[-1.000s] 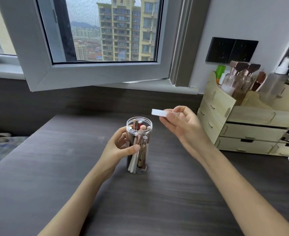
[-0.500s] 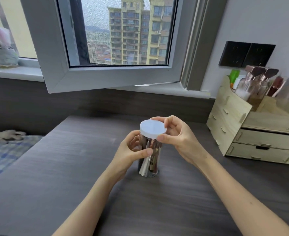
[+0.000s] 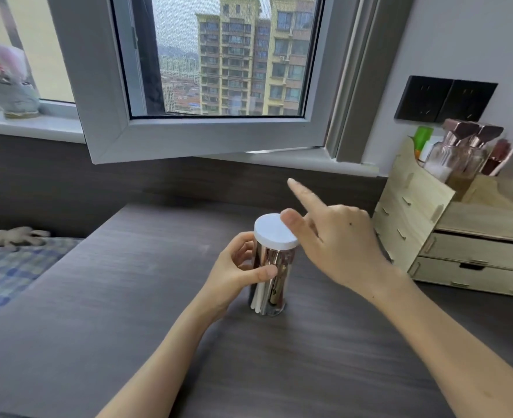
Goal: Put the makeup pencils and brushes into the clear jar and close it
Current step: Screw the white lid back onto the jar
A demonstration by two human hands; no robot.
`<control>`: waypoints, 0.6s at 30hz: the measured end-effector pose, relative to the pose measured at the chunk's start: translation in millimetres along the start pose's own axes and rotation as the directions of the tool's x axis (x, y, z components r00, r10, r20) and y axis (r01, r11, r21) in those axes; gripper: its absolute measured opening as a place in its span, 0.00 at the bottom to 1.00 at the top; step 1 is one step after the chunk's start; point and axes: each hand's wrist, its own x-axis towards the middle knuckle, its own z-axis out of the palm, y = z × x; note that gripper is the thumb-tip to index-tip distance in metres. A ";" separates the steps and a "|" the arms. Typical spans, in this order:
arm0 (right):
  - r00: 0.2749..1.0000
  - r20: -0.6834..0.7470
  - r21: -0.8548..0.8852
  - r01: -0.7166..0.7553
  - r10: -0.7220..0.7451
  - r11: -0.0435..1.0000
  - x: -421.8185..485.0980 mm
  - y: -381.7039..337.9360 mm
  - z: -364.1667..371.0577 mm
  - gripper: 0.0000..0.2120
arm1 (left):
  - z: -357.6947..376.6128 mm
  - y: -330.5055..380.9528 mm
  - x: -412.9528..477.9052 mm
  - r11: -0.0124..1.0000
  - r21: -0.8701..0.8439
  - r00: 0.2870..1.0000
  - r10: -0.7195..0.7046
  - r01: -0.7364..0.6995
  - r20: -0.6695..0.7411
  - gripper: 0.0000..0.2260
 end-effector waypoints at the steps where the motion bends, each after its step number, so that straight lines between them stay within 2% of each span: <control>1: 0.999 -0.043 -0.006 -0.017 0.016 1.000 2.5 1.1 -2.2 0.42 | 0.1 -0.2 0.1 1.000 0.002 1.000 0.001 -0.001 -0.004 0.24; 3: 1.000 0.005 0.052 0.029 -0.029 0.998 7.1 5.9 -2.8 0.36 | 0.1 0.0 0.3 1.000 0.011 1.000 0.004 -0.004 -0.004 0.24; 5: 0.968 0.209 0.231 0.092 -0.142 0.969 11.1 10.1 2.4 0.31 | 0.2 0.6 0.2 1.000 0.016 1.000 0.004 -0.004 0.005 0.22; 7: 0.925 0.342 0.380 0.028 -0.169 0.924 13.6 9.6 7.2 0.28 | -0.3 1.2 0.3 1.000 0.015 1.000 0.006 -0.006 0.009 0.21; 10: 0.952 0.290 0.422 -0.037 -0.096 0.906 12.7 7.1 9.9 0.28 | -0.7 2.3 0.2 1.000 0.008 1.000 0.007 -0.007 0.011 0.21; 16: 0.991 0.118 0.400 -0.101 0.058 0.911 -1.7 -8.5 22.3 0.24 | -1.1 5.5 -1.1 1.000 0.013 1.000 0.013 -0.014 0.024 0.23; 18: 0.986 0.128 0.454 -0.152 0.104 0.878 -6.2 -7.6 24.9 0.26 | -0.4 6.2 -0.7 1.000 0.004 1.000 0.017 -0.017 0.003 0.24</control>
